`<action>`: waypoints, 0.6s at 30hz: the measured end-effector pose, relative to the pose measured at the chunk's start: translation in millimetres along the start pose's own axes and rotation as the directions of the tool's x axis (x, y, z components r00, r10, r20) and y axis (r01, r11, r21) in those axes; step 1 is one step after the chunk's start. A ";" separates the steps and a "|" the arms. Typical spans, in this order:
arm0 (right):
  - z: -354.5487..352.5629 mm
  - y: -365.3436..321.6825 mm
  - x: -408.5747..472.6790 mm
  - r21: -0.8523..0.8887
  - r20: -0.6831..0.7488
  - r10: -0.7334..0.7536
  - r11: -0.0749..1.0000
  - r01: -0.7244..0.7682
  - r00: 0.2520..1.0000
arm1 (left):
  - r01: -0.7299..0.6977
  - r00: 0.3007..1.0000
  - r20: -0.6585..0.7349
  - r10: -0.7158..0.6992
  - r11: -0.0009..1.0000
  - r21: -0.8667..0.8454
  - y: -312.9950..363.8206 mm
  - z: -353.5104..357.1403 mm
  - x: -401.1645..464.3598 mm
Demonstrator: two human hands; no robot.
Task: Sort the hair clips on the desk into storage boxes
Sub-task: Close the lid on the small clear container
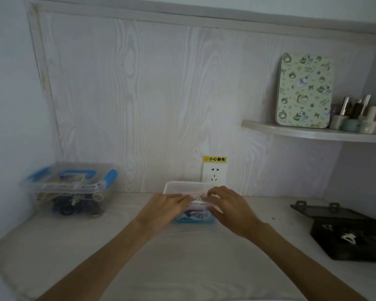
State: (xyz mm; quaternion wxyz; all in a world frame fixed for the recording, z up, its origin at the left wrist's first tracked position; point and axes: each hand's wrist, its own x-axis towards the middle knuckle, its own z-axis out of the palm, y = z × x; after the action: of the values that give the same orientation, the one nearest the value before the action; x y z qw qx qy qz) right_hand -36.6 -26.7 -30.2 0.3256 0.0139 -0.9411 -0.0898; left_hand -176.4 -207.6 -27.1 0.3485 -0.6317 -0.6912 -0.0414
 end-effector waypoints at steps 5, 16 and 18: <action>24.1 -13.4 -25.4 0.097 -0.039 0.158 0.983 -0.154 0.987 | 0.283 0.958 0.041 -0.285 0.905 -0.317 18.0 8.7 -18.1; 22.7 -8.8 -26.5 0.205 0.072 0.212 0.953 -0.223 0.975 | 0.372 0.928 0.173 -0.329 0.840 -0.396 16.2 12.4 -9.7; 21.5 -9.3 -26.4 0.211 0.051 0.218 0.952 -0.223 0.975 | 0.342 0.939 0.177 -0.296 0.871 -0.354 13.2 11.4 -9.1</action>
State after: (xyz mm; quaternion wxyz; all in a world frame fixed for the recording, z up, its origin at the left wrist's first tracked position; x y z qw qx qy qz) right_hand -29.4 -30.2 -64.6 0.3174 -0.0572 -0.9453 0.0495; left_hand -169.8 -206.9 -45.6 0.1669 -0.5655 -0.7840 -0.1942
